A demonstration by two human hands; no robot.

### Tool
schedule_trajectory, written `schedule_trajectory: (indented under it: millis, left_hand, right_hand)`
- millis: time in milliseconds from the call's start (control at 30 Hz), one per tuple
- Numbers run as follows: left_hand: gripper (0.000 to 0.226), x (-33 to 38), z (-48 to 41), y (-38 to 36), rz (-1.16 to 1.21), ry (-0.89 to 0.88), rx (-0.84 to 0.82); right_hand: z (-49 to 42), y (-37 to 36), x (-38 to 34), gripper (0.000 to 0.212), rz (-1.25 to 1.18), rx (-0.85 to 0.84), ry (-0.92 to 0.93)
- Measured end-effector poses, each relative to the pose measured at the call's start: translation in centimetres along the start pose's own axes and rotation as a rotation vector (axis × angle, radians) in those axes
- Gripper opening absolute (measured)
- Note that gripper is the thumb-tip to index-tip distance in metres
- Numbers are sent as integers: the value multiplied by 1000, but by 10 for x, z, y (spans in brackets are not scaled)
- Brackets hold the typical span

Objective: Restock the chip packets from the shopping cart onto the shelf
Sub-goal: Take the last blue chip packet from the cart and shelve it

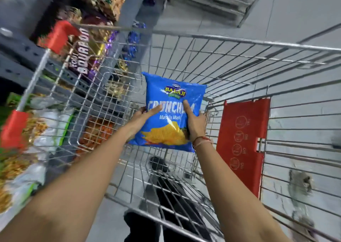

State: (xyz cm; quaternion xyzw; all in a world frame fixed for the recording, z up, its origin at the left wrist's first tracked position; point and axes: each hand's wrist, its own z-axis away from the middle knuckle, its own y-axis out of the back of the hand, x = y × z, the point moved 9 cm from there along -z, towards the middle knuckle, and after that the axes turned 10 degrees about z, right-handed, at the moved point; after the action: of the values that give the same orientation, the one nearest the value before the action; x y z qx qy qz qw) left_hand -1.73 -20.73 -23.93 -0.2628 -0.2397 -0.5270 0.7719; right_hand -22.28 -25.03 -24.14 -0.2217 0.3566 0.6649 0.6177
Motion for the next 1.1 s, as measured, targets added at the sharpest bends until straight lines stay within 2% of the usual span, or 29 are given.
schedule_trajectory:
  millis: [167,300,400,467,567,733,933,1033,1100]
  left_hand:
    - [93,57,73,6,21,-155,-27]
    - [86,107,141,18,60,-305,-17]
    - [72,151,200,29,90,-464,43]
    - [59,182,243,39,120,-580,72]
    - [62,228,315,56,145,-752,125]
    - [58,287,460,83,157,-1040,232]
    - [60,302,632,137,156,-1338,463]
    - [53,292,710,166,154,-1457,574]
    - [61,280,753,187,164,-1505,654]
  right_hand:
    - [53,-7,-66,65,-12,-28,89]
    - [111,-13,-136,81,-38,-57,210]
    - [163,-21,-190,77,-55,-110,308]
    - [202,-29,-228,66,-79,-163,395]
    - [267,-37,-287,48,-88,-209,564]
    - [387,-57,-371,60,-201,-331,789]
    - [544,-99,-430,73,-240,-528,1036]
    - [621,-128,-440,55,-274,-656,1127]
    - [669,-149,-438,55,-286,-752,1166]
